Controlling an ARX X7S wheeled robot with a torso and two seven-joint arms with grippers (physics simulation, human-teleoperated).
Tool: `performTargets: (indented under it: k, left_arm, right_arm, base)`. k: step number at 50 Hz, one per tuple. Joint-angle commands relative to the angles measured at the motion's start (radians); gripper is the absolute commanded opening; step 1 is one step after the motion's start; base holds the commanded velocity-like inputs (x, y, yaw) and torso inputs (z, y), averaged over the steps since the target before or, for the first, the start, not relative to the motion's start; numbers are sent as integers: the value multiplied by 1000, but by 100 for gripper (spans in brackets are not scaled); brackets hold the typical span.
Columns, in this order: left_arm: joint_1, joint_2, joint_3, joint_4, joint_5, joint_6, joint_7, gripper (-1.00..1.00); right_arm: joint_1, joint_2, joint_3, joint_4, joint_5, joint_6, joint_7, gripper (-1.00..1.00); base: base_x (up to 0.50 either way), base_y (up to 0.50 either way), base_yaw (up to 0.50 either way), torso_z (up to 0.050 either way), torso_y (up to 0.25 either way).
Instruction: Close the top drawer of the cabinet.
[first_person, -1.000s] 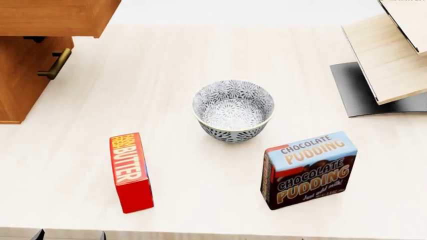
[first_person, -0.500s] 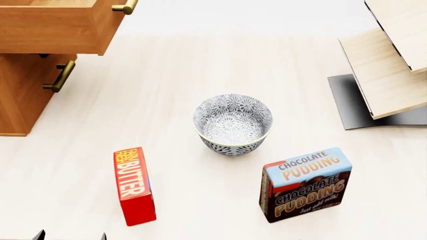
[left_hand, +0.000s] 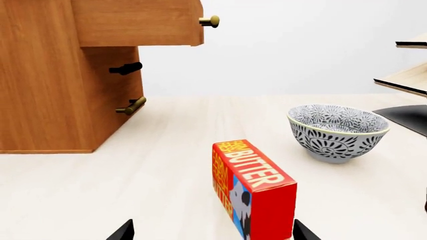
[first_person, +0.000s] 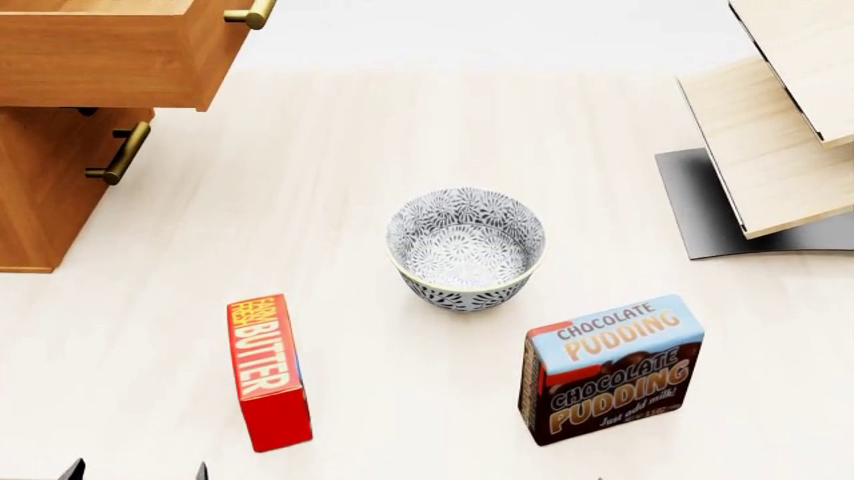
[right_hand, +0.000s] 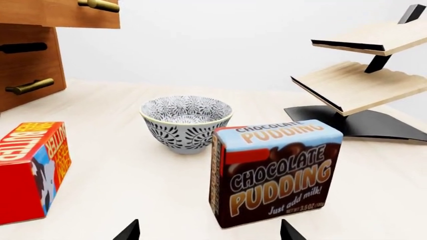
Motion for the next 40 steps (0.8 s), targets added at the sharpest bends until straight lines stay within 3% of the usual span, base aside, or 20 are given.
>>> performTargets:
  k: [1,15,40]
  left_arm:
    - [-19,-4,3,31,4,-64,-47,100]
    - [12,-24,28,222,7,-193,-84,100]
    - [50,-58,50,349,12,-238,-118,100]
  right_arm:
    - [15,11,-6,-31,9,62,26,100]
    - [-9,31,-4,-155,5,122,70,100]
    - [-44,52,-20,-278,-8,159,122,100]
  base:
    - [0,0,0,0,0]
    - [0,0,0,0,0]
    - [0,0,0,0,0]
